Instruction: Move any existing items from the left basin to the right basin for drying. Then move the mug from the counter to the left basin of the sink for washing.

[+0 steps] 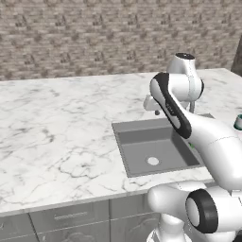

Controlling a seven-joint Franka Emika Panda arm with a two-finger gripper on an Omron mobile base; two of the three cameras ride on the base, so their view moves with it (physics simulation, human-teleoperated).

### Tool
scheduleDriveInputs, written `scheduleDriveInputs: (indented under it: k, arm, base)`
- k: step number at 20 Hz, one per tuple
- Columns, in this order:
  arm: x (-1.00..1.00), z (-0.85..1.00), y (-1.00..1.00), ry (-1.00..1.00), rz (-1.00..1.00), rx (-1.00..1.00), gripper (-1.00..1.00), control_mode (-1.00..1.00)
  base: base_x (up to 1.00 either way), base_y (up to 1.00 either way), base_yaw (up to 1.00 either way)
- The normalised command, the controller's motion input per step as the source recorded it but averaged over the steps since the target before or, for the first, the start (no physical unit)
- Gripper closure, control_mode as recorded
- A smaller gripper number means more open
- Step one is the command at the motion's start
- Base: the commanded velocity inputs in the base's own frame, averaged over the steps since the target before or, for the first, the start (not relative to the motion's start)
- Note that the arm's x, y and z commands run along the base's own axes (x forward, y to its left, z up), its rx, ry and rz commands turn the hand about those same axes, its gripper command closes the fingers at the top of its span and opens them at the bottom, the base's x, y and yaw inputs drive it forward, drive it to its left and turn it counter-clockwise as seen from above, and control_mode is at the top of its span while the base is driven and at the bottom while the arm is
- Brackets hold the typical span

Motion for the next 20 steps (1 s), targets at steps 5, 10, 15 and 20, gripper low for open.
scheduleDriveInputs:
  k: [5, 10, 15, 20]
  arm:
    - [0.0, 0.0, 0.0, 0.0, 0.0, 0.0, -1.0, 1.0]
    - [0.0, 0.0, 0.0, 0.0, 0.0, 0.0, -1.0, 1.0]
    - [0.0, 0.0, 0.0, 0.0, 0.0, 0.0, -1.0, 1.0]
    - [0.0, 0.0, 0.0, 0.0, 0.0, 0.0, -1.0, 1.0]
  base:
    - [-0.03, 0.0, 0.0]
    - [-0.39, -0.04, 0.0]
    - [-0.22, -0.26, 0.0]
    - [0.0, -0.58, 0.0]
